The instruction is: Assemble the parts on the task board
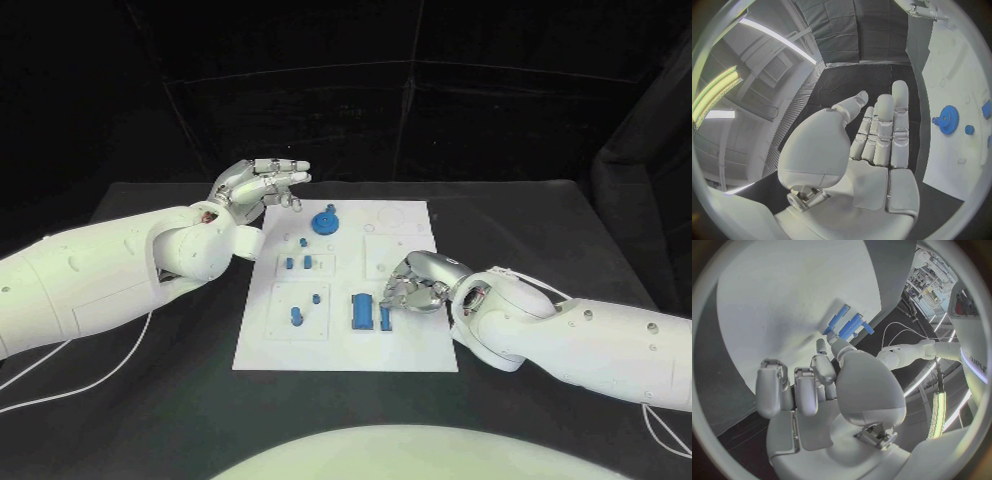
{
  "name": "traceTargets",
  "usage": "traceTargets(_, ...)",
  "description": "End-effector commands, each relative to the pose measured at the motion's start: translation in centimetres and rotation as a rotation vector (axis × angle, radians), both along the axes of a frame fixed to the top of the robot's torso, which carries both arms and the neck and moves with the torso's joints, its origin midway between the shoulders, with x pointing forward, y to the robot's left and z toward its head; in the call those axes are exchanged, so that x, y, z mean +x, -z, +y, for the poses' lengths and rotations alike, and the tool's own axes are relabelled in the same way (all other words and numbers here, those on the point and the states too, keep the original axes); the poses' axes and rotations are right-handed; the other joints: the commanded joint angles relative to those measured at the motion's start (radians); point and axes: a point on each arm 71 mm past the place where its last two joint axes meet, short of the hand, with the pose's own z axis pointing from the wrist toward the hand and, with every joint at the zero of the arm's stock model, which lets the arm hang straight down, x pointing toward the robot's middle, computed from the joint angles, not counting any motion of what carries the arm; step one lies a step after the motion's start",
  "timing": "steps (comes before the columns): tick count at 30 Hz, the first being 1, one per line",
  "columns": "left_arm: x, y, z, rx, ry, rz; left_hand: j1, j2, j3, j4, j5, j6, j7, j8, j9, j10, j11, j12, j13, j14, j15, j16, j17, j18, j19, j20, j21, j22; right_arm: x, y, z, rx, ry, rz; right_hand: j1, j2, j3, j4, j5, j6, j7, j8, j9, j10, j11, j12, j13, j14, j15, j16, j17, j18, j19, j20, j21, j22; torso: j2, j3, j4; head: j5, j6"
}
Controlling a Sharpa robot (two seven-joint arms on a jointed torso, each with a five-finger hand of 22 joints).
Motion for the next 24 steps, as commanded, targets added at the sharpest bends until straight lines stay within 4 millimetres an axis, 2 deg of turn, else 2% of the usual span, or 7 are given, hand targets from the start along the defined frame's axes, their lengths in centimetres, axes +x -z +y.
traceTargets(1, 0.0, -0.1, -0.2, -0.005, 0.014, -0.006, 0.0, 0.009, -0.002, -0.001, 0.003, -0.006, -0.001, 0.007, 0.001, -0.006, 0.001, 0.005, -0.001, -0.007, 0.0, 0.007, -0.001, 0.014, -0.005, 0.001, -0.003, -0.001, 0.1, -0.1, 0.1, -0.04, -0.018, -0.037, 0.014, -0.001, -0.014, -0.004, -0.004, 0.001, 0.001, 0.006, 0.002, 0.003, -0.008, 0.001, -0.002, 0.084, -0.008, 0.007, 0.179, 0.004, 0.001, -0.008, -0.003, 0.002, 0.0, 0.0007, -0.0008, 0.001, -0.001)
traceTargets(12, 0.0, -0.1, -0.2, -0.003, 0.017, -0.004, 0.0, 0.009, -0.002, -0.001, 0.003, -0.006, -0.001, 0.007, 0.001, -0.006, 0.001, 0.005, -0.001, -0.007, 0.0, 0.007, -0.001, 0.014, -0.005, 0.001, -0.003, -0.001, 0.1, -0.4, 0.2, 0.038, -0.019, -0.068, -0.028, -0.007, -0.109, 0.024, -0.004, -0.031, 0.008, 0.019, 0.001, 0.004, -0.002, -0.004, -0.006, 0.083, -0.004, 0.003, 0.174, 0.005, -0.001, -0.007, -0.008, -0.005, -0.002, -0.0013, -0.0014, 0.001, 0.0)
traceTargets(18, -0.1, 0.1, -0.1, 0.0, 0.017, -0.003, 0.0, 0.009, -0.003, -0.002, 0.003, -0.008, 0.0, 0.008, 0.001, -0.008, 0.001, 0.006, -0.001, -0.008, 0.0, 0.007, -0.002, 0.014, -0.006, 0.001, -0.003, -0.001, -0.4, -1.0, -0.9, 0.204, 0.002, 0.0, -0.021, 0.002, -0.16, 0.035, -0.002, -0.112, 0.029, -0.008, -0.016, -0.019, 0.016, -0.048, -0.034, 0.075, 0.01, -0.02, 0.143, 0.011, -0.015, 0.004, -0.031, -0.038, -0.005, -0.002, -0.0021, 0.0, 0.009)
traceTargets(19, -0.1, 0.1, -0.1, 0.001, 0.016, -0.003, 0.0, 0.009, -0.003, -0.002, 0.003, -0.008, 0.0, 0.008, 0.001, -0.009, 0.001, 0.006, -0.001, -0.008, 0.0, 0.007, -0.002, 0.014, -0.006, 0.001, -0.003, -0.001, -0.5, -1.1, -1.3, 0.245, 0.013, 0.026, -0.016, 0.006, -0.168, 0.036, -0.001, -0.119, 0.031, -0.009, -0.018, -0.025, 0.019, -0.059, -0.041, 0.073, 0.012, -0.024, 0.138, 0.013, -0.018, 0.007, -0.036, -0.045, -0.008, -0.0034, -0.0023, -0.002, 0.012)
traceTargets(21, -0.1, 0.2, 0.0, 0.002, 0.014, -0.004, -0.002, 0.009, -0.004, -0.001, 0.003, -0.009, 0.0, 0.009, 0.001, -0.009, 0.001, 0.008, -0.001, -0.009, 0.0, 0.008, -0.003, 0.014, -0.007, 0.002, -0.004, -0.002, -0.3, -1.4, -2.0, 0.331, 0.04, 0.07, 0.003, 0.02, -0.183, 0.036, 0.003, -0.139, 0.038, -0.014, -0.024, -0.102, 0.024, -0.224, -0.147, 0.053, 0.017, -0.078, 0.068, 0.031, -0.055, 0.012, -0.096, -0.13, -0.011, -0.0054, -0.0028, -0.006, 0.018)
traceTargets(23, 0.0, 0.3, 0.0, 0.003, 0.013, -0.007, -0.005, 0.011, -0.007, 0.001, 0.003, -0.008, -0.002, 0.016, 0.002, -0.011, 0.0, 0.015, -0.001, -0.02, 0.001, 0.0, -0.01, 0.014, -0.016, 0.002, -0.009, -0.004, 0.5, -2.0, -2.7, 0.436, 0.077, 0.114, 0.024, 0.043, -0.19, 0.036, 0.007, -0.146, 0.042, -0.017, -0.029, -0.233, 0.028, -0.501, -0.332, 0.002, 0.021, -0.207, -0.086, 0.065, -0.132, 0.017, -0.223, -0.298, -0.017, -0.0086, -0.0056, -0.011, 0.031)
traceTargets(24, 0.1, 0.3, 0.1, 0.003, 0.011, -0.008, -0.006, 0.012, -0.008, 0.001, 0.003, -0.008, -0.003, 0.02, 0.002, -0.012, 0.0, 0.018, -0.002, -0.027, 0.001, -0.006, -0.014, 0.015, -0.022, 0.002, -0.013, -0.006, 0.8, -2.2, -2.9, 0.468, 0.088, 0.125, 0.032, 0.051, -0.196, 0.038, 0.01, -0.148, 0.046, -0.018, -0.032, -0.247, 0.03, -0.551, -0.377, -0.029, 0.023, -0.291, -0.174, 0.083, -0.18, 0.02, -0.308, -0.401, -0.019, -0.0094, -0.007, -0.011, 0.032)
